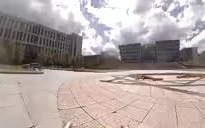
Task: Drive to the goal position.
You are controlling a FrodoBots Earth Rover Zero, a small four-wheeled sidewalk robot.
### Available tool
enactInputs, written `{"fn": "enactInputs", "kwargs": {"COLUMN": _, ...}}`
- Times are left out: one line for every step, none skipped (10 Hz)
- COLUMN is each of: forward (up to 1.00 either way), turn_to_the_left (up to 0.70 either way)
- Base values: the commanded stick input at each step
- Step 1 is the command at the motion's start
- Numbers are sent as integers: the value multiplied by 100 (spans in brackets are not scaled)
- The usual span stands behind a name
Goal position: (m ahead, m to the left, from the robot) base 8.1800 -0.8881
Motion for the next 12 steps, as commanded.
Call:
{"fn": "enactInputs", "kwargs": {"forward": 70, "turn_to_the_left": 0}}
{"fn": "enactInputs", "kwargs": {"forward": 70, "turn_to_the_left": 0}}
{"fn": "enactInputs", "kwargs": {"forward": 70, "turn_to_the_left": 0}}
{"fn": "enactInputs", "kwargs": {"forward": 70, "turn_to_the_left": 0}}
{"fn": "enactInputs", "kwargs": {"forward": 70, "turn_to_the_left": 0}}
{"fn": "enactInputs", "kwargs": {"forward": 70, "turn_to_the_left": 0}}
{"fn": "enactInputs", "kwargs": {"forward": 70, "turn_to_the_left": 0}}
{"fn": "enactInputs", "kwargs": {"forward": 70, "turn_to_the_left": 0}}
{"fn": "enactInputs", "kwargs": {"forward": 70, "turn_to_the_left": 0}}
{"fn": "enactInputs", "kwargs": {"forward": 70, "turn_to_the_left": 0}}
{"fn": "enactInputs", "kwargs": {"forward": 70, "turn_to_the_left": 0}}
{"fn": "enactInputs", "kwargs": {"forward": 70, "turn_to_the_left": 0}}
